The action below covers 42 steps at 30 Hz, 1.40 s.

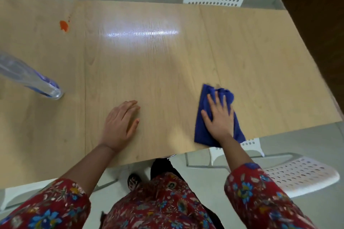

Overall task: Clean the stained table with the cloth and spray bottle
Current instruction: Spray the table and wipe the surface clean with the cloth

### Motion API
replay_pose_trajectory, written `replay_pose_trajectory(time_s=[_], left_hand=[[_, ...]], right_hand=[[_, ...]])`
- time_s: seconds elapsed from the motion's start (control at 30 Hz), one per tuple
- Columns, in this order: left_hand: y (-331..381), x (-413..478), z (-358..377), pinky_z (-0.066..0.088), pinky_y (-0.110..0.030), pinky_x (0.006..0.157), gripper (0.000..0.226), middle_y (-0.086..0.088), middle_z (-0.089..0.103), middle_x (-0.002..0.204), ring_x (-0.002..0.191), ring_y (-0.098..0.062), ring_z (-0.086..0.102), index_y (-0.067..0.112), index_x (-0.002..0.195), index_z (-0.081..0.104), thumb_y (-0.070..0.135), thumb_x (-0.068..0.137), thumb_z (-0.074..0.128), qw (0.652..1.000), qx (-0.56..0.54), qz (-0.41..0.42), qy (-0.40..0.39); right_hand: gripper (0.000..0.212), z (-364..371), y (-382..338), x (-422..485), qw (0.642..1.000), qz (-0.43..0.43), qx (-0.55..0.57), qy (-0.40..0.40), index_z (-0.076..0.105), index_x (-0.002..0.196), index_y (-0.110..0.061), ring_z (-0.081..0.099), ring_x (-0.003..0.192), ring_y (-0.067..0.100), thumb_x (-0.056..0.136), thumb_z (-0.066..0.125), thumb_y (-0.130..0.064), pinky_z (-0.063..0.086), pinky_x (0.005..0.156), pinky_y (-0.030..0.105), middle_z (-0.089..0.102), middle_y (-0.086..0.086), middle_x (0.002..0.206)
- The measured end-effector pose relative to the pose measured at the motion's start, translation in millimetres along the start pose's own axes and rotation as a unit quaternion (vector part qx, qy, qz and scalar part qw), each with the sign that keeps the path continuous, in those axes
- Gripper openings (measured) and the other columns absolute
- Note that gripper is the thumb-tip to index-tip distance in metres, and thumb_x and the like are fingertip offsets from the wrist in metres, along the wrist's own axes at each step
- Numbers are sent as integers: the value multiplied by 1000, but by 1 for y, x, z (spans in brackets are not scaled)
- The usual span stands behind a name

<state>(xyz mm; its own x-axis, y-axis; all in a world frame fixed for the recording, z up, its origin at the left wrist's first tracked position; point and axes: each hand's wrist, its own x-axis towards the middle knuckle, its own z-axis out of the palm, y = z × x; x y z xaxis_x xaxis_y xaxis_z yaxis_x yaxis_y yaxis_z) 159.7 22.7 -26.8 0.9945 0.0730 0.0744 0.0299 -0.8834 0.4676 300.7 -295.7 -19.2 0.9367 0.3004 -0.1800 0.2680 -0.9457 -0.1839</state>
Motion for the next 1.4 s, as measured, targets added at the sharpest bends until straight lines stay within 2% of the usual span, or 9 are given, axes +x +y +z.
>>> replay_pose_trajectory(time_s=[0.1, 0.3, 0.57, 0.87, 1.0, 1.17, 1.27, 1.33, 1.4], left_hand=[[0, 2, -8, 30, -38, 112, 44, -7, 46, 142, 134, -26, 41, 11, 130, 53, 35, 97, 37, 999, -21, -28, 23], [-11, 58, -12, 36, -45, 107, 44, -10, 49, 140, 132, -31, 44, 8, 128, 54, 35, 96, 38, 1000, 0, -12, 20], [-35, 151, -10, 26, -47, 113, 51, -9, 40, 147, 137, -30, 34, 12, 137, 46, 38, 93, 38, 982, 48, -176, 39], [-33, 150, -9, 18, -45, 117, 53, 0, 38, 151, 143, -18, 26, 19, 142, 44, 40, 94, 37, 975, 36, -217, 34], [-32, 152, -9, 18, -44, 117, 52, 1, 39, 151, 143, -18, 27, 19, 141, 45, 41, 94, 37, 974, 41, -218, 38], [-33, 151, -10, 19, -43, 116, 52, 1, 40, 150, 142, -18, 30, 20, 141, 46, 41, 94, 37, 974, 40, -220, 40], [-35, 153, -16, 28, -40, 111, 49, 5, 47, 145, 135, -18, 40, 22, 135, 52, 43, 93, 39, 975, 45, -212, 41], [-47, 162, -27, 33, -38, 105, 46, 6, 52, 139, 129, -19, 47, 23, 129, 57, 44, 92, 38, 977, 43, -204, 48], [-71, 164, -43, 34, -38, 105, 47, 4, 52, 140, 129, -20, 48, 20, 130, 56, 42, 92, 38, 970, 46, -229, 63]], right_hand=[[63, 4, 14, -31, 994, -105, -17, -17, 23, 151, -38, -3, 150, 13, 94, 29, -63, 7, 119, 52, 6, -15, 162], [66, 0, 14, 17, 999, 44, -22, 0, 8, 151, -47, -7, 150, 16, 90, 20, -68, -2, 119, 51, 2, -16, 162], [67, -18, -31, 171, 999, 31, -13, 28, 12, 152, -42, -5, 150, 20, 91, 18, -68, 0, 118, 55, 4, -12, 162], [65, -46, -86, 373, 999, 30, 3, 40, 15, 153, -40, -3, 150, 22, 93, 23, -66, -3, 117, 56, 3, -9, 163], [64, -44, -119, 402, 996, 70, 15, 46, 13, 153, -37, -2, 150, 26, 95, 23, -63, -3, 116, 59, 4, -6, 163], [62, -21, -197, 350, 984, -177, -7, 1, 16, 153, -37, -1, 150, 24, 96, 30, -58, -3, 117, 56, 6, -7, 163], [62, -13, -185, 308, 954, -299, -20, -10, 22, 151, -40, 4, 150, 18, 94, 32, -62, 5, 117, 56, 12, -11, 162], [63, -18, -154, 321, 969, -246, -17, 18, 23, 150, -42, 6, 150, 16, 92, 31, -65, 7, 117, 55, 13, -13, 161], [64, -29, -130, 348, 994, -110, -13, 23, 17, 151, -42, 1, 150, 18, 92, 27, -66, 3, 116, 57, 7, -13, 162]])
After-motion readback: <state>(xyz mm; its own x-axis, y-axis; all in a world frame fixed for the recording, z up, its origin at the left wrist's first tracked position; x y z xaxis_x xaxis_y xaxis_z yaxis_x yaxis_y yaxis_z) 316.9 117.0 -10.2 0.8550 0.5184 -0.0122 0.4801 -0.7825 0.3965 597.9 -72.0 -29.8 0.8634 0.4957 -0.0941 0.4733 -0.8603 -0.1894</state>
